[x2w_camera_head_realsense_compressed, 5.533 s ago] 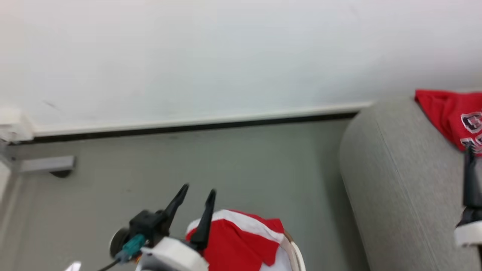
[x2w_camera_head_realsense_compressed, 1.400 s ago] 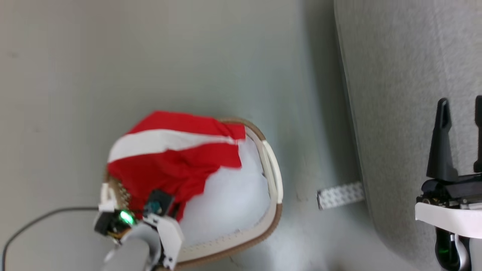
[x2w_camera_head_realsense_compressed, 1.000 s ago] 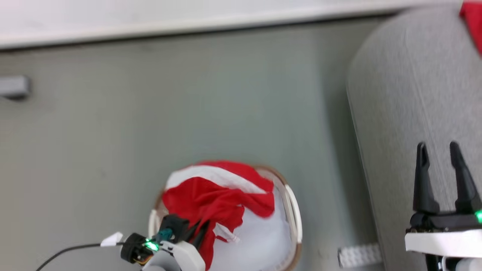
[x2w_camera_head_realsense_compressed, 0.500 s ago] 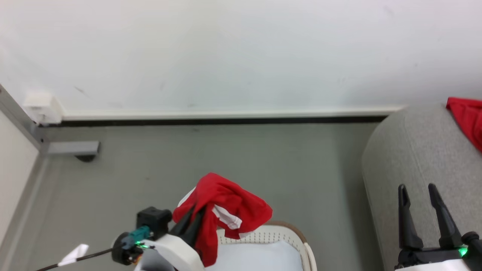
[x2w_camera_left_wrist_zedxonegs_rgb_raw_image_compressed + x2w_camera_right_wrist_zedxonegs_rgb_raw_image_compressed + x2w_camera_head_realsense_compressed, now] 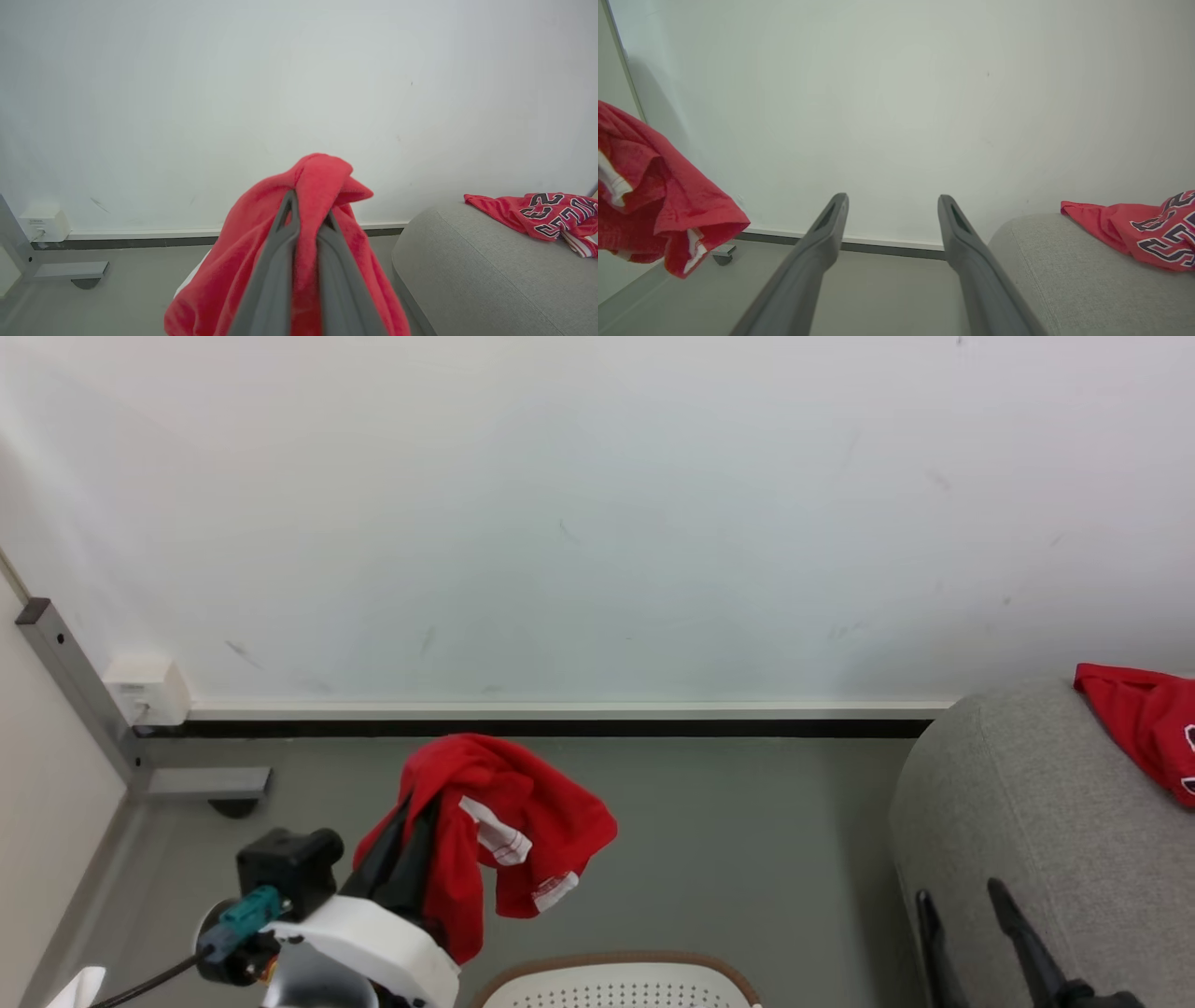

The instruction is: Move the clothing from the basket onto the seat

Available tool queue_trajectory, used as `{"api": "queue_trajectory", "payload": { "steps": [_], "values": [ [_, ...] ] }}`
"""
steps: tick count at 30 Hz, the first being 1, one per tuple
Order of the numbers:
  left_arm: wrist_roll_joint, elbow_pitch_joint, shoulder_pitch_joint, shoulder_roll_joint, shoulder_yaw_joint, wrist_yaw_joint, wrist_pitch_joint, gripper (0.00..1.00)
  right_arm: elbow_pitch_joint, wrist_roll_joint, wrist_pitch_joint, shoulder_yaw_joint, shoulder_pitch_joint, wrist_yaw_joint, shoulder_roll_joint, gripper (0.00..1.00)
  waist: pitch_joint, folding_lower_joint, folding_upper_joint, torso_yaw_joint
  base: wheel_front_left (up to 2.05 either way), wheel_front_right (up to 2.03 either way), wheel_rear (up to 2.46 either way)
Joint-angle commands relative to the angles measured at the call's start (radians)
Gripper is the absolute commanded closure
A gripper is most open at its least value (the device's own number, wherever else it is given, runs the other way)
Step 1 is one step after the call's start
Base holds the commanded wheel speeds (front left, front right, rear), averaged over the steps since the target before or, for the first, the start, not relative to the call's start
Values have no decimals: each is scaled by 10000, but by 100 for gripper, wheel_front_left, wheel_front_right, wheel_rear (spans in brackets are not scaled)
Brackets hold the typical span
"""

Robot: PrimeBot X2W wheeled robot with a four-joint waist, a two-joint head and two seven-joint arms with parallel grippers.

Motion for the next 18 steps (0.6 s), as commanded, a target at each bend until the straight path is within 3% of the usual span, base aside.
{"api": "queue_trajectory", "payload": {
  "steps": [1, 18],
  "values": [
    [-120, -131, 242, 115, 75, 81, 31, 100, 106, -27, 4, 191, 215, -26, -3, 0, -194, 2, -1, -132, 0, 0, 0],
    [-38, -1341, 489, 314, -101, 289, 478, 100, 364, -88, 4, 1133, 188, -26, -9, 0, -398, 2, -1, -506, 0, 0, 0]
  ]
}}
